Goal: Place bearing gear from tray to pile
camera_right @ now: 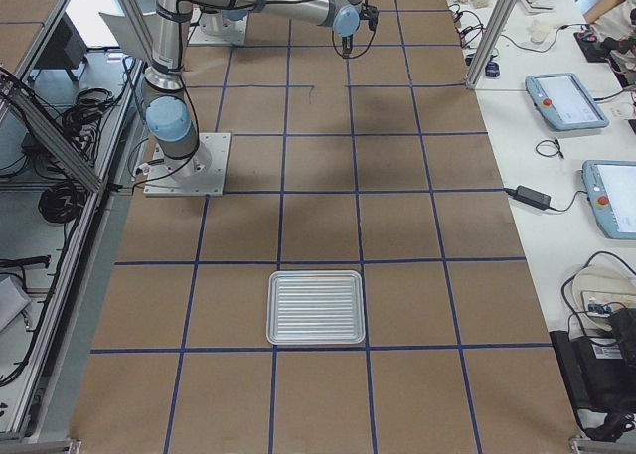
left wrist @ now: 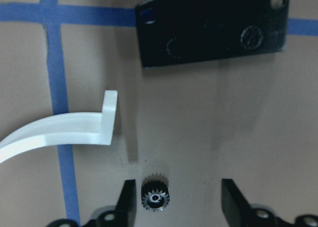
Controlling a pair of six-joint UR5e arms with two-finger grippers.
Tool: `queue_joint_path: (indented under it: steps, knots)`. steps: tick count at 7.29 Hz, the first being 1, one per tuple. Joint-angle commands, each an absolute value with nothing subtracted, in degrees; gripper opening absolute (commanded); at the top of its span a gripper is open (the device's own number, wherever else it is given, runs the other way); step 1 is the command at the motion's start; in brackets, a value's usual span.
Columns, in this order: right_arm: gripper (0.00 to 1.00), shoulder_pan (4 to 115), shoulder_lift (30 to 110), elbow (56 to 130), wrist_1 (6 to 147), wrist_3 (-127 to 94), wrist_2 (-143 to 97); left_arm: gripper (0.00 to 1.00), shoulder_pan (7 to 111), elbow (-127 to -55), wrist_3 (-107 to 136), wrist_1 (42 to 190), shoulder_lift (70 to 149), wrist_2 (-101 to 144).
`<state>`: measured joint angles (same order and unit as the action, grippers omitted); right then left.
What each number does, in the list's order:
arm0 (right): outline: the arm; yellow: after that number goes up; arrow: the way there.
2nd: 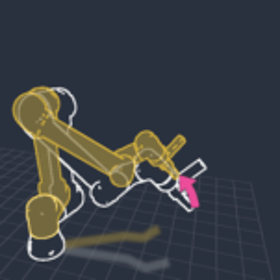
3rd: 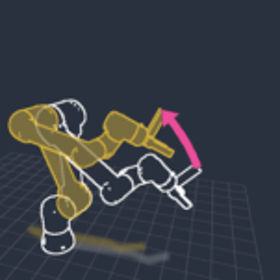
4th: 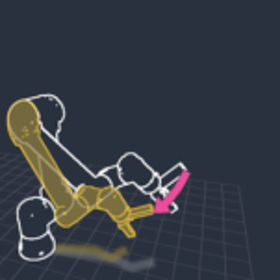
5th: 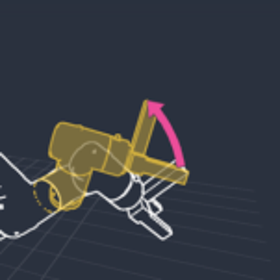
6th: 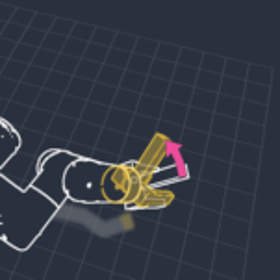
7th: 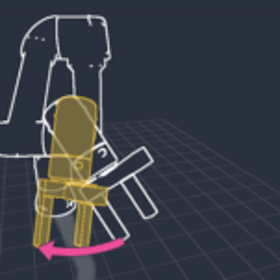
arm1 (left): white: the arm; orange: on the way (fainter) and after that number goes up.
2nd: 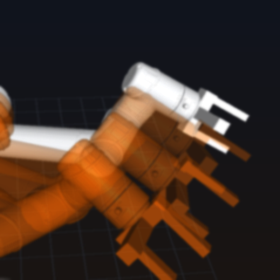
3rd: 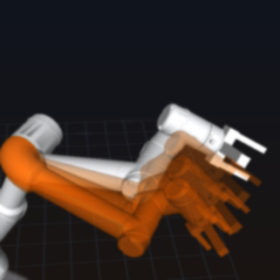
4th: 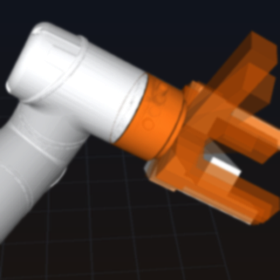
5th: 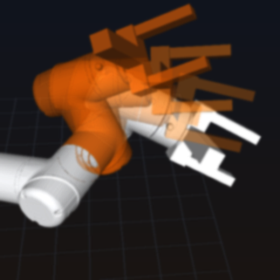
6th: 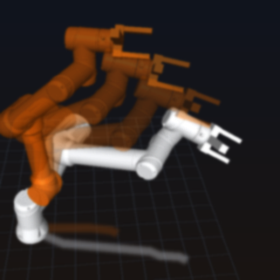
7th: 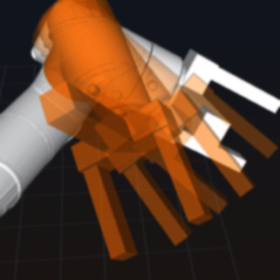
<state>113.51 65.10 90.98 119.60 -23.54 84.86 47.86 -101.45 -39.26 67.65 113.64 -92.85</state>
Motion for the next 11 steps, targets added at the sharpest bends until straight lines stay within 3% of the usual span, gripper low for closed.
queue_joint_path:
  steps: [1, 2, 3, 5, 9, 11]
  knots:
    - [0.40, 113.55, 65.13, 91.41, 120.32, -24.08, 84.82, 1.00, 57.95, -96.35, -35.17, 68.73, 111.45, -92.55]
    - [0.71, 113.55, 65.13, 91.41, 120.06, -24.17, 84.90, 1.00, 62.01, -95.20, -34.11, 68.64, 110.92, -92.29]
    - [0.81, 113.47, 65.30, 91.15, 120.23, -24.08, 84.90, 1.00, 64.92, -95.10, -29.75, 68.56, 110.74, -92.20]
    - [0.87, 111.98, 66.87, 89.48, 119.97, -23.29, 84.81, 1.00, 71.07, -95.01, -24.02, 68.55, 109.52, -91.23]
    - [0.86, 96.13, 80.55, 83.50, 91.31, -7.28, 85.08, 1.00, 89.17, -95.27, -6.36, 66.37, 108.54, -88.33]
    - [0.87, 88.61, 86.63, 84.98, 88.95, -3.87, 89.61, 1.00, 97.69, -96.06, 1.37, 60.42, 110.55, -88.42]
